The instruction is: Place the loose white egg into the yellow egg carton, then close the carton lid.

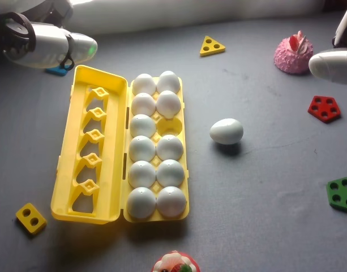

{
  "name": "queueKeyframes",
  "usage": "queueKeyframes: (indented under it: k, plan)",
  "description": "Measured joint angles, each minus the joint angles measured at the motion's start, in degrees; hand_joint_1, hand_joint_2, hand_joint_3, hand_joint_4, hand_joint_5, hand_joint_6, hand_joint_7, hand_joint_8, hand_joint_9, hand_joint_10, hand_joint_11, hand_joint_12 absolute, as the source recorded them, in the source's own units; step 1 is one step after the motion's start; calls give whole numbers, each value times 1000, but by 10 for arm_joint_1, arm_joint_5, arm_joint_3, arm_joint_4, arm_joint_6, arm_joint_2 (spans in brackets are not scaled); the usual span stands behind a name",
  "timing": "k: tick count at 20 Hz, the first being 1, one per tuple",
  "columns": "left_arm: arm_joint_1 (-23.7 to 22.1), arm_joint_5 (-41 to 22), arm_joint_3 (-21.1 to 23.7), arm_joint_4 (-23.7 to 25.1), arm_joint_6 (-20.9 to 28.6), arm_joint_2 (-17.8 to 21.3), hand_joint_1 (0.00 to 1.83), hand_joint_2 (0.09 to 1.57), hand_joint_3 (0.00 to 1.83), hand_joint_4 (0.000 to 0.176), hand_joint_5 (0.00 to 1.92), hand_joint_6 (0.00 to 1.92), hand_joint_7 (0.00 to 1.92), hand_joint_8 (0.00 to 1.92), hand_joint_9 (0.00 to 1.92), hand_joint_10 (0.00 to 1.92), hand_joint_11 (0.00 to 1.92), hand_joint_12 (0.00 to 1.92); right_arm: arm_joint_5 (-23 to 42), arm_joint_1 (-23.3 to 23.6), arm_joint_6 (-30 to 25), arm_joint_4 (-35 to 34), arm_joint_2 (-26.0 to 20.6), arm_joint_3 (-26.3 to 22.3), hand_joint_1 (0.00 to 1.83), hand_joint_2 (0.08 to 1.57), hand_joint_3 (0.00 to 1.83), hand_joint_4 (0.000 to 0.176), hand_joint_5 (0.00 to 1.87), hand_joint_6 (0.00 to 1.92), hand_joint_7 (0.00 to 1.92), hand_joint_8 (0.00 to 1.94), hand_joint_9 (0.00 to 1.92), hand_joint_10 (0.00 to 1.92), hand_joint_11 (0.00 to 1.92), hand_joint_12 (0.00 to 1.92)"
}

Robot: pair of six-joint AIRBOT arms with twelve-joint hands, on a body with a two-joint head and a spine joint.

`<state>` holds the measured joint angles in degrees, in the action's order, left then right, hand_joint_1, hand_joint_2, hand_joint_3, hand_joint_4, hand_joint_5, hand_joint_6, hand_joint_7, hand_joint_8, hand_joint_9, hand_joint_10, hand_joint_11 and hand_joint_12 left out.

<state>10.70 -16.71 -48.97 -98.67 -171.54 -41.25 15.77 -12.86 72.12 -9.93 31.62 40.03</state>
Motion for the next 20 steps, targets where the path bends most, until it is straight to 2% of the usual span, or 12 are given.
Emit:
queueKeyframes:
  k: [1,2,4,5,8,10,12,13,15,17,19,20]
  plan:
    - [-4,2,0,-1,1,0,2,1222,60,13,137,35,45,22,76,87,0,465,0,0,0,0,0,0,184,1113,93,0,125,137,205,43,92,193,0,817]
    - [-6,3,0,1,1,0,0,1241,9,20,156,11,65,4,105,37,0,545,-2,0,0,-1,0,0,182,1141,27,0,166,73,232,9,145,128,0,856]
    - [-8,6,0,1,0,0,7,1249,7,25,124,1,51,0,93,22,0,549,-8,0,0,-1,0,0,169,1140,13,0,165,49,233,3,162,107,0,833]
    - [-8,9,3,3,0,0,46,1243,2,45,81,0,56,1,114,22,0,581,-6,0,0,-1,0,0,189,1137,6,0,141,26,235,2,182,95,0,854]
    - [-8,17,6,2,0,1,106,1225,0,70,93,4,179,25,184,32,0,685,-4,0,0,-1,-1,0,255,1100,0,0,117,8,221,1,190,74,0,983]
    - [-8,18,6,6,0,1,73,1229,0,57,40,0,105,0,140,7,0,611,-6,-1,0,-1,-1,0,355,1042,0,0,90,0,198,0,200,70,0,1127]
    - [-5,19,12,18,0,3,65,1235,2,52,50,6,103,1,132,3,0,598,-7,-3,0,-2,-1,0,383,1023,0,2,74,0,159,0,178,60,0,1140]
    - [-5,24,13,20,0,3,92,1239,3,50,64,11,95,0,135,4,0,599,-6,-6,0,-15,-1,0,476,999,0,4,43,0,110,1,139,43,0,1134]
    - [-5,30,13,23,0,3,128,1240,0,46,95,10,136,10,175,14,0,682,-7,-11,1,-66,-4,-1,566,942,0,0,34,1,87,0,128,45,0,1257]
    - [-5,32,13,24,0,4,125,1238,1,40,99,3,149,3,198,16,0,866,-7,-13,2,-76,-7,1,819,962,0,3,0,0,3,0,77,26,0,1333]
    - [-5,38,13,27,0,4,143,1239,1,39,99,2,143,0,193,12,0,869,-9,-13,2,-94,-7,1,888,980,3,2,0,0,0,0,61,21,0,1299]
    - [-5,42,13,27,0,4,159,1238,0,42,108,3,162,4,204,12,0,819,-16,-12,2,-109,-7,1,998,994,9,8,0,0,0,0,76,27,0,1292]
